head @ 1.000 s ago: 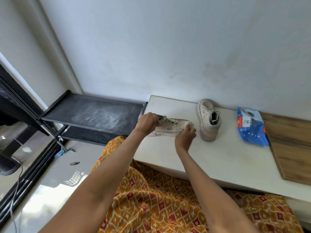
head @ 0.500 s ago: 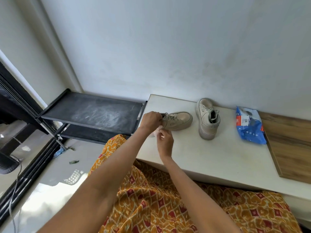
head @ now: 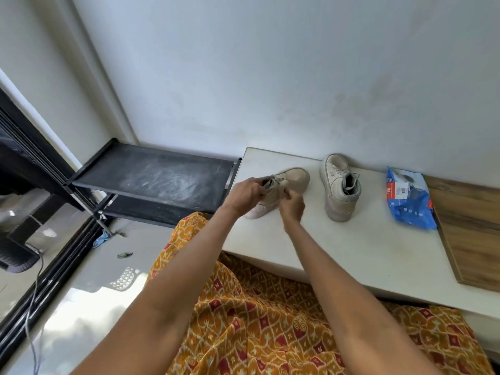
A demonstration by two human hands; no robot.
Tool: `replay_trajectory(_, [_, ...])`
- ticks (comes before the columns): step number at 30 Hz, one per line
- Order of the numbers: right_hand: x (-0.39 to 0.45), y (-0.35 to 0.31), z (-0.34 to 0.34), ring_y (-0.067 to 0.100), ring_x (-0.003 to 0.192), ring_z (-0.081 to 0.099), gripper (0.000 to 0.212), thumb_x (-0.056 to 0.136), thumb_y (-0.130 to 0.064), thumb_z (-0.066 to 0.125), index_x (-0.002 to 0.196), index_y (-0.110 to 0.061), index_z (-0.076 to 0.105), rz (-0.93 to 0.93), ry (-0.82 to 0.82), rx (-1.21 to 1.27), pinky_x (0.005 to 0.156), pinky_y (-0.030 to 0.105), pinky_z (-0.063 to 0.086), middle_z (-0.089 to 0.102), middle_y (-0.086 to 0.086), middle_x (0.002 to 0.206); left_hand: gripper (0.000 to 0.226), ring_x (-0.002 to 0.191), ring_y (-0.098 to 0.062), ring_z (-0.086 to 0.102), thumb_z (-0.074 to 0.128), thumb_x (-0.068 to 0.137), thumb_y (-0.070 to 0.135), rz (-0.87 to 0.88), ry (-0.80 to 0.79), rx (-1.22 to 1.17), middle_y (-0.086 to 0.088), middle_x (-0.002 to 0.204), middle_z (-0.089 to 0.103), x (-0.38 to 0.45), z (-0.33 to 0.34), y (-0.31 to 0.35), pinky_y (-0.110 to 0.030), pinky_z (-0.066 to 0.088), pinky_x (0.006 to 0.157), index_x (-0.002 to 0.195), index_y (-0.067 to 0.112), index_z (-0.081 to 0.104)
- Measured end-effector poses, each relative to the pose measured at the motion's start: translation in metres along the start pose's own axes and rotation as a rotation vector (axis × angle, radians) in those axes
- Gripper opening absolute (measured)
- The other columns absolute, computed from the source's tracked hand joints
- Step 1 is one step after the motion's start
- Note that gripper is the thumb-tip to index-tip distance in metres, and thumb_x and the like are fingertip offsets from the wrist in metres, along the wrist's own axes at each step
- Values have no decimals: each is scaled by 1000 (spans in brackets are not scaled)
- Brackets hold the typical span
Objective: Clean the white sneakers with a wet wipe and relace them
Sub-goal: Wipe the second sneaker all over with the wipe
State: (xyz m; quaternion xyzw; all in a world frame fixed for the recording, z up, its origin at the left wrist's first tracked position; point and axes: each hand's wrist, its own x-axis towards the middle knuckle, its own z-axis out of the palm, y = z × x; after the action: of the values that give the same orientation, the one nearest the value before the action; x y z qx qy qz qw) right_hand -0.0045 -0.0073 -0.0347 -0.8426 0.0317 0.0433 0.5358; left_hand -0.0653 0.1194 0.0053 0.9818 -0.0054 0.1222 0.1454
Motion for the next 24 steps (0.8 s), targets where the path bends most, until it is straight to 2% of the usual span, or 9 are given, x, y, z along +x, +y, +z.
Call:
replay_trajectory(4, [-31, 3, 20, 35, 83, 61, 20, 90, -11, 53, 91, 1, 69, -11, 94, 53, 62, 25, 32, 68, 18, 91, 20, 93, -28, 62, 57, 90, 25, -128, -13, 24, 0, 112, 65, 8, 5, 14, -35, 45, 67, 101, 18, 73])
replay_trajectory(6, [-43, 8, 20, 32, 79, 61, 18, 89, -13, 58, 87, 0, 70, -57, 84, 59, 60, 24, 32, 68, 18, 87, 21, 93, -27, 61, 57, 90, 26, -159, -22, 32, -2, 108, 65, 7, 3, 15, -34, 43, 67, 102, 18, 73])
replay_trajectory(9, [-53, 12, 9, 28, 82, 63, 15, 87, -11, 63, 92, 1, 72, -160, -32, 31, 63, 21, 37, 70, 18, 90, 19, 94, -26, 60, 60, 89, 25, -145, -63, -5, -4, 105, 66, 6, -7, 12, -34, 44, 71, 101, 19, 73])
replay_trajectory(12, [-39, 17, -9, 27, 89, 64, 17, 85, -7, 65, 98, 1, 72, -213, -162, -42, 67, 17, 38, 71, 17, 97, 20, 97, -26, 57, 63, 87, 16, -43, -177, -74, -8, 99, 66, 4, -21, -5, -37, 47, 78, 105, 18, 72])
replay_trajectory(14, [-20, 19, -21, 27, 86, 65, 15, 85, -10, 64, 95, -5, 73, -183, -136, -66, 66, 23, 40, 72, 15, 93, 25, 100, -25, 55, 65, 86, 14, 14, -223, -64, -9, 101, 64, 1, -24, -21, -40, 47, 83, 110, 14, 69])
replay_trajectory(16, [-1, 18, -33, 28, 82, 65, 13, 85, -14, 62, 91, -11, 73, -131, -39, -54, 65, 28, 43, 72, 13, 88, 21, 100, -25, 56, 65, 87, 17, 21, -190, -21, -8, 101, 63, -3, -21, -26, -42, 49, 80, 106, 12, 71])
replay_trajectory(19, [29, 23, -46, 28, 86, 67, 19, 85, -15, 61, 102, -14, 71, -45, 59, -9, 75, 38, 54, 72, 11, 96, 17, 96, -25, 56, 64, 87, 18, 72, -131, -8, -6, 97, 66, -6, -15, -13, -39, 50, 74, 100, 12, 74])
replay_trajectory(21, [46, 31, -48, 28, 88, 68, 26, 85, -12, 60, 108, -15, 70, 14, 83, -4, 79, 44, 55, 71, 10, 102, 18, 98, -24, 54, 64, 85, 18, 122, -142, -18, -4, 100, 67, -3, -9, 7, -33, 47, 70, 100, 14, 74])
replay_trajectory(24, [49, 34, -41, 24, 85, 64, 22, 86, -12, 56, 99, -9, 72, 84, 36, -28, 75, 34, 52, 71, 11, 100, 16, 97, -24, 54, 65, 82, 16, 129, -146, -46, -5, 97, 66, 7, 5, 41, -36, 48, 69, 94, 13, 74])
